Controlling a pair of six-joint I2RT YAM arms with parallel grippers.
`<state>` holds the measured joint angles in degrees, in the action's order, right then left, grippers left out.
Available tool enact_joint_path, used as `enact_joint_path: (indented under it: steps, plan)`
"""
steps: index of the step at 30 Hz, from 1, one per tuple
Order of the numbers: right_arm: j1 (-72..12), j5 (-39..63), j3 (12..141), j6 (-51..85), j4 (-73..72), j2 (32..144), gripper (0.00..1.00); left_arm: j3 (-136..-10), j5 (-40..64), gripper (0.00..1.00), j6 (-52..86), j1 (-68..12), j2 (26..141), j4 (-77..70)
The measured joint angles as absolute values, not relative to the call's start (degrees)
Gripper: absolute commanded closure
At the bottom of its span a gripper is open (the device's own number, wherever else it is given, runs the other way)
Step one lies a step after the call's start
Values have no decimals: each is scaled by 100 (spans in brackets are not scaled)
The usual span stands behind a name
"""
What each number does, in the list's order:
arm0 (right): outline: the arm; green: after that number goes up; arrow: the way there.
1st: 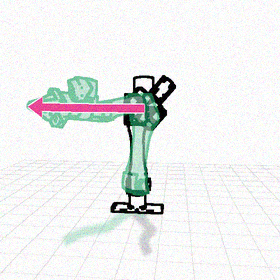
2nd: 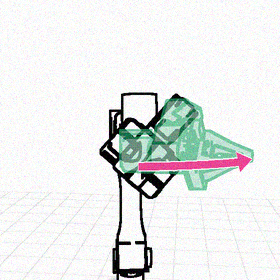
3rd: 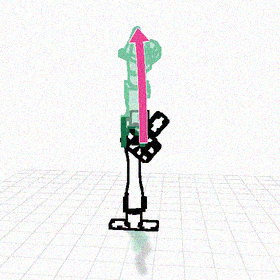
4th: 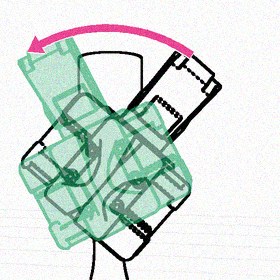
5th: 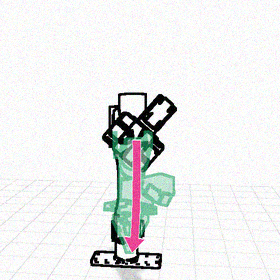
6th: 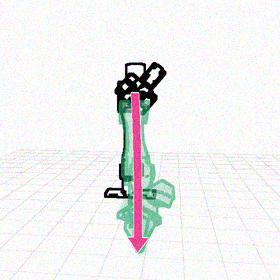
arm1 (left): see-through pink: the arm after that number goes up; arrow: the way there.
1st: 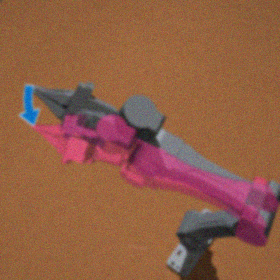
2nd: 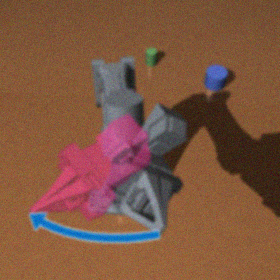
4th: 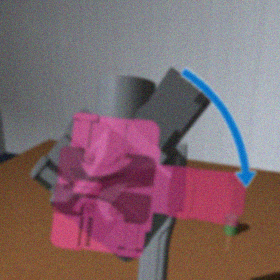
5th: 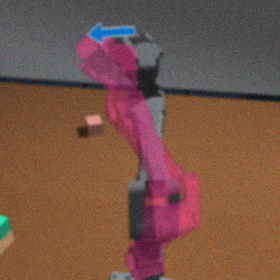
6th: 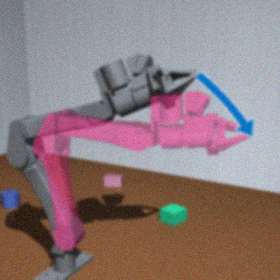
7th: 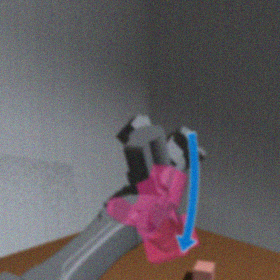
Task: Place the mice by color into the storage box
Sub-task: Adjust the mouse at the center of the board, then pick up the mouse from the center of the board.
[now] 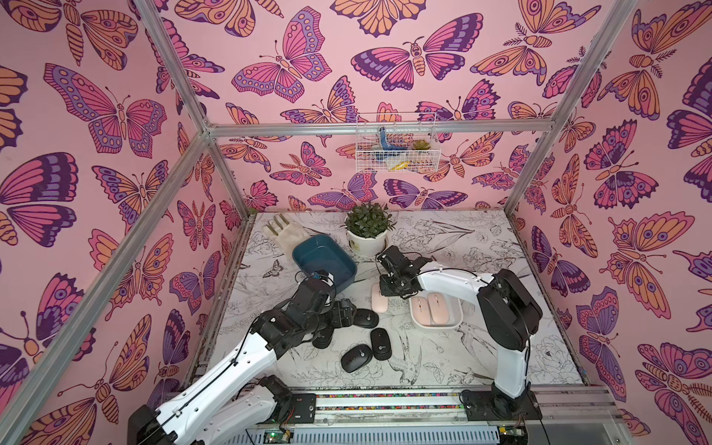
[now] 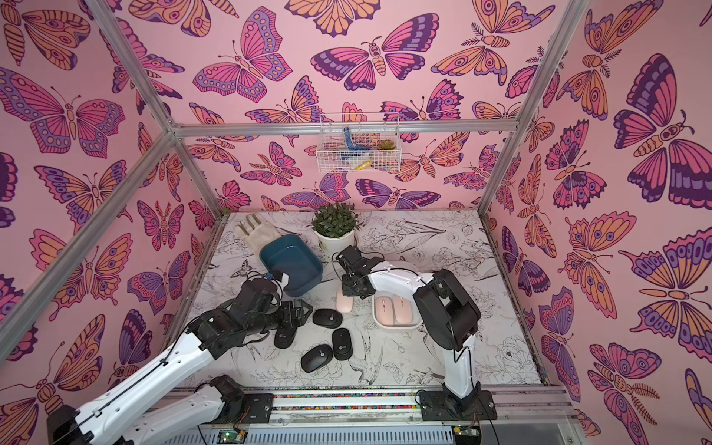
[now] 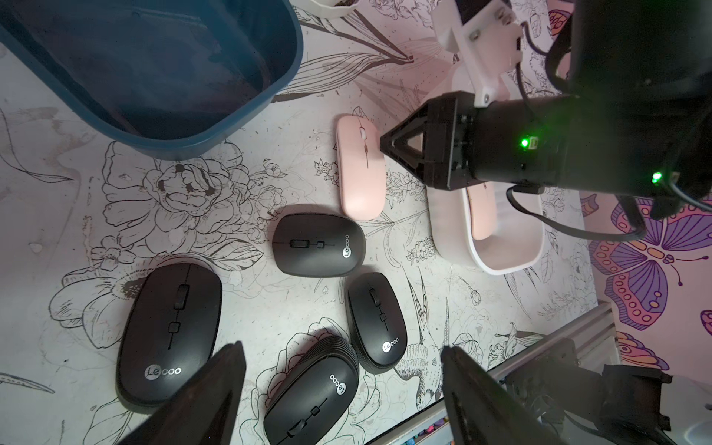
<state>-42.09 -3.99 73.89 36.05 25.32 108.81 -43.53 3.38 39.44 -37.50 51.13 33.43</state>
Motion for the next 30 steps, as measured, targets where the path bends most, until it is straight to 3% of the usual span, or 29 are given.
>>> enact_joint_path:
  steps: [2, 6, 16, 30]
  plan:
    - [-4246, -327, 6997, 3603, 2475, 10473, 22, -4294, 338, 14, 3944, -3747, 5019, 3354]
    - [-4571, -180, 6796, 3594, 2410, 10036, 0, -4213, 338, 14, 3944, -3739, 4963, 3378]
    - [-4849, -237, 7352, 3621, 2499, 11019, 4, -4167, 342, 13, 3946, -3662, 4805, 3483]
    - [-4849, -709, 7902, 3811, 2773, 11585, 34, -4167, 342, 14, 3944, -3553, 4735, 3540]
